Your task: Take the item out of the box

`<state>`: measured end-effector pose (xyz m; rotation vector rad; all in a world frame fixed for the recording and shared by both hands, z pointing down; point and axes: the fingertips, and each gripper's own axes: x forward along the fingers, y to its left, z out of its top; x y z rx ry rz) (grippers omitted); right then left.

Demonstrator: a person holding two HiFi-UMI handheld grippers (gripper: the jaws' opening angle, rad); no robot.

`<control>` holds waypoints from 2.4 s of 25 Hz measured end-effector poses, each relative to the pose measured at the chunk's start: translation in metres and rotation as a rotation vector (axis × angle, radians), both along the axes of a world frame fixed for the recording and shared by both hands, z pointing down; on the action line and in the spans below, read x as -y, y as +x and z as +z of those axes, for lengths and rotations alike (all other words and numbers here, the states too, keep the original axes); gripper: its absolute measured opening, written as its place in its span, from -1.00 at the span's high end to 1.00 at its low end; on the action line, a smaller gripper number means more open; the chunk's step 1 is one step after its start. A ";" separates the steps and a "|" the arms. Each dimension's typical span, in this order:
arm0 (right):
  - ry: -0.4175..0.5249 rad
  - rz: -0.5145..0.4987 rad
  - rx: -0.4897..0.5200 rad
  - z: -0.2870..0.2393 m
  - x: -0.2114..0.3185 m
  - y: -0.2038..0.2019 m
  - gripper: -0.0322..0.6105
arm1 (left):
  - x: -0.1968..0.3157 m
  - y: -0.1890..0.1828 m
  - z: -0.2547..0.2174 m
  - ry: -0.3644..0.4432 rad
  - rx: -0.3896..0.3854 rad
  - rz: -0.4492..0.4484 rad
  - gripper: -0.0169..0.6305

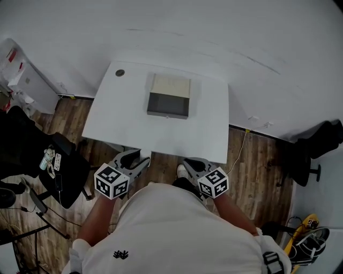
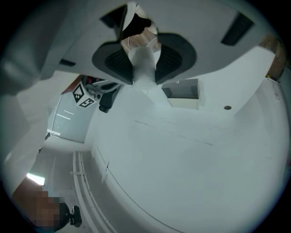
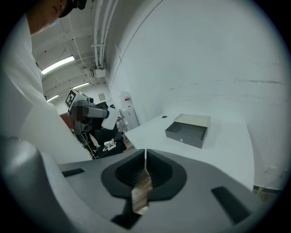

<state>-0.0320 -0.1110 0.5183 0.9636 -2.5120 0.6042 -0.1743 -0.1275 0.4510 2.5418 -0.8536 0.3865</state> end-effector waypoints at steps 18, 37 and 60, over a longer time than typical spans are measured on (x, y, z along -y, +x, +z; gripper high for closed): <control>0.042 0.005 -0.038 -0.018 -0.024 -0.013 0.86 | -0.022 -0.005 -0.005 0.021 -0.013 0.056 0.44; 0.064 0.017 -0.051 -0.023 -0.026 -0.011 0.88 | -0.028 0.000 0.003 0.001 -0.018 0.077 0.44; 0.028 0.014 -0.075 -0.002 -0.032 -0.002 0.88 | -0.027 0.002 0.017 -0.029 -0.022 0.044 0.44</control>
